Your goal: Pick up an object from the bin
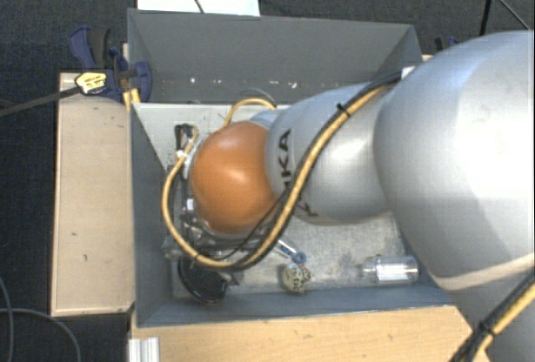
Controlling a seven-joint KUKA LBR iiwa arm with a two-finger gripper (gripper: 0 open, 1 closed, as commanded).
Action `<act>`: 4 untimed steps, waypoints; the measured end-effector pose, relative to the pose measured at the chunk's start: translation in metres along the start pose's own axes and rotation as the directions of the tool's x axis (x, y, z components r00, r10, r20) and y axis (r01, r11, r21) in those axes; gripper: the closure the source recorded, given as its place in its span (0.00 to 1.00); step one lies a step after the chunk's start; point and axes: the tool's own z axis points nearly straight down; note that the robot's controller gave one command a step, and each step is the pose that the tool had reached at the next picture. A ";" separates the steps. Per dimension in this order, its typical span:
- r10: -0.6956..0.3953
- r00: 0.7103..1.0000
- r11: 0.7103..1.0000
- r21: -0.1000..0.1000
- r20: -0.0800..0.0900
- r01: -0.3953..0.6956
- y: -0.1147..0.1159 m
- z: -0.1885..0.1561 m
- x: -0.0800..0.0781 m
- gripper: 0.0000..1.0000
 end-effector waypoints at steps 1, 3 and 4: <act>0.000 1.000 1.000 -0.004 -0.001 0.000 0.002 0.002 0.000 0.00; -0.331 0.943 0.943 -0.012 -0.001 0.331 -0.009 0.004 0.037 0.00; -0.326 0.945 0.945 -0.013 -0.001 0.326 -0.009 0.003 0.037 1.00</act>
Offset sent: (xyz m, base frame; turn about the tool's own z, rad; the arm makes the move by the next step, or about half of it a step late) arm 0.0000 0.0000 0.0000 0.0000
